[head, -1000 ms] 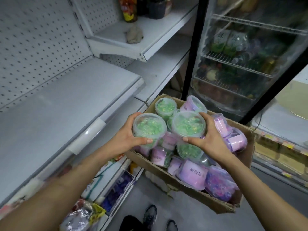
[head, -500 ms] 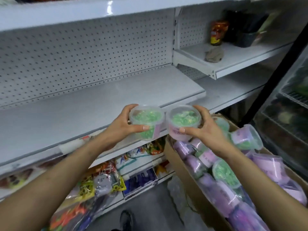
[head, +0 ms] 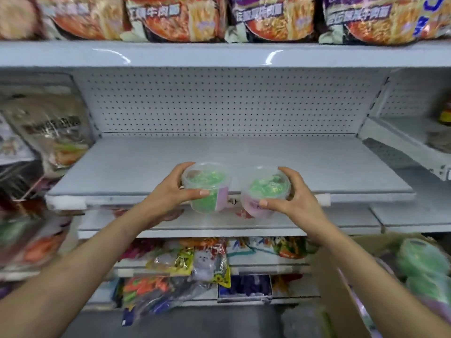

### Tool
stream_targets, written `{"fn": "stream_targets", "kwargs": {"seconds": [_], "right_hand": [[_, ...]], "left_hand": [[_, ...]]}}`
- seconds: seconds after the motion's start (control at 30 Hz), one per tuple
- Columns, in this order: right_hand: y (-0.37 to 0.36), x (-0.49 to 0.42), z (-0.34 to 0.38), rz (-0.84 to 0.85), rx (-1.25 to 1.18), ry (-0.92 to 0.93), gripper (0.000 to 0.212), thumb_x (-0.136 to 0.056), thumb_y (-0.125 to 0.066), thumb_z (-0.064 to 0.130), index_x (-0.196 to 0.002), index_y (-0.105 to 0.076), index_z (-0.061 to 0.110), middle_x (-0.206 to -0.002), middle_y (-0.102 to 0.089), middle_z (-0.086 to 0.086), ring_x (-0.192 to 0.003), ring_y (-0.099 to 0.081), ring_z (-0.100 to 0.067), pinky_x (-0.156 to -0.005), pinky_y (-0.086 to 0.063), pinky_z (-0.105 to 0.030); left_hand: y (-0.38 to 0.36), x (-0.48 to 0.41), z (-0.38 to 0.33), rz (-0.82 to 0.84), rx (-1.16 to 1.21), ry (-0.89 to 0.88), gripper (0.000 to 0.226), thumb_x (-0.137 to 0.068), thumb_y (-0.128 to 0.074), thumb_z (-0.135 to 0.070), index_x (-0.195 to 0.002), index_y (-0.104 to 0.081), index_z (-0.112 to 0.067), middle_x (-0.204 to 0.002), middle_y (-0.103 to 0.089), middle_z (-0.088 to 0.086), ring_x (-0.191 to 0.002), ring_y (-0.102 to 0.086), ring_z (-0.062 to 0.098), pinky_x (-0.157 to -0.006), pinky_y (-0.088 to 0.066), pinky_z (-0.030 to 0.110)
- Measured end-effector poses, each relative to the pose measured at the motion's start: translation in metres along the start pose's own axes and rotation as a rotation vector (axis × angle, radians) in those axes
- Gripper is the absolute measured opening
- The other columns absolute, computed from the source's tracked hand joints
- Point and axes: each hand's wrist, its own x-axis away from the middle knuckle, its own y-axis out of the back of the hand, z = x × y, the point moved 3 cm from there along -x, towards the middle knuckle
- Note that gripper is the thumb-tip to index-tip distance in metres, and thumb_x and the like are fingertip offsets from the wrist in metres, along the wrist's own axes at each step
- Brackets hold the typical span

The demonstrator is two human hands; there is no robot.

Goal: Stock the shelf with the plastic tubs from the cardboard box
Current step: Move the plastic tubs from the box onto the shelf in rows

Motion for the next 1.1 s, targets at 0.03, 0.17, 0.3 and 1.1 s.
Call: {"fn": "stream_targets", "kwargs": {"seconds": [0.03,0.17,0.3,1.1], "right_hand": [[-0.017,-0.004,0.006,0.015,-0.011,0.003,0.104,-0.065,-0.098,0.041,-0.151,-0.041,0.031,-0.138,-0.057,0.012,-0.123,-0.059,-0.005,-0.096,-0.056,-0.024],[-0.083,-0.02,0.03,0.053,-0.056,-0.008,0.097,-0.068,-0.097,0.036,-0.148,-0.042,0.038,-0.134,-0.058,0.012,-0.113,-0.063,-0.006,-0.077,-0.063,-0.028],[-0.147,-0.035,0.053,0.104,-0.055,-0.014,0.106,-0.053,-0.096,0.054,-0.145,-0.045,0.04,-0.131,-0.061,0.015,-0.113,-0.065,-0.008,-0.077,-0.058,-0.029],[-0.354,-0.158,0.083,0.296,-0.091,0.013,0.114,-0.049,-0.099,0.063,-0.146,-0.042,0.041,-0.137,-0.058,0.015,-0.122,-0.061,0.0,-0.108,-0.052,-0.033]], "left_hand": [[0.018,0.005,0.005,-0.012,-0.004,0.004,0.093,-0.058,-0.096,-0.045,-0.139,-0.052,-0.034,-0.133,-0.063,0.001,-0.124,-0.062,0.021,-0.103,-0.055,0.045],[0.087,0.025,0.018,-0.032,0.021,0.004,0.092,-0.059,-0.096,-0.041,-0.14,-0.051,-0.033,-0.131,-0.063,0.004,-0.105,-0.069,0.02,-0.078,-0.06,0.028],[0.158,0.043,0.031,-0.071,0.02,-0.002,0.097,-0.055,-0.098,-0.047,-0.14,-0.051,-0.037,-0.133,-0.064,-0.001,-0.116,-0.066,0.018,-0.08,-0.06,0.028],[0.375,0.029,0.097,-0.277,-0.002,0.054,0.095,-0.057,-0.099,-0.049,-0.14,-0.054,-0.037,-0.135,-0.064,-0.009,-0.126,-0.062,0.014,-0.11,-0.05,0.048]]}}
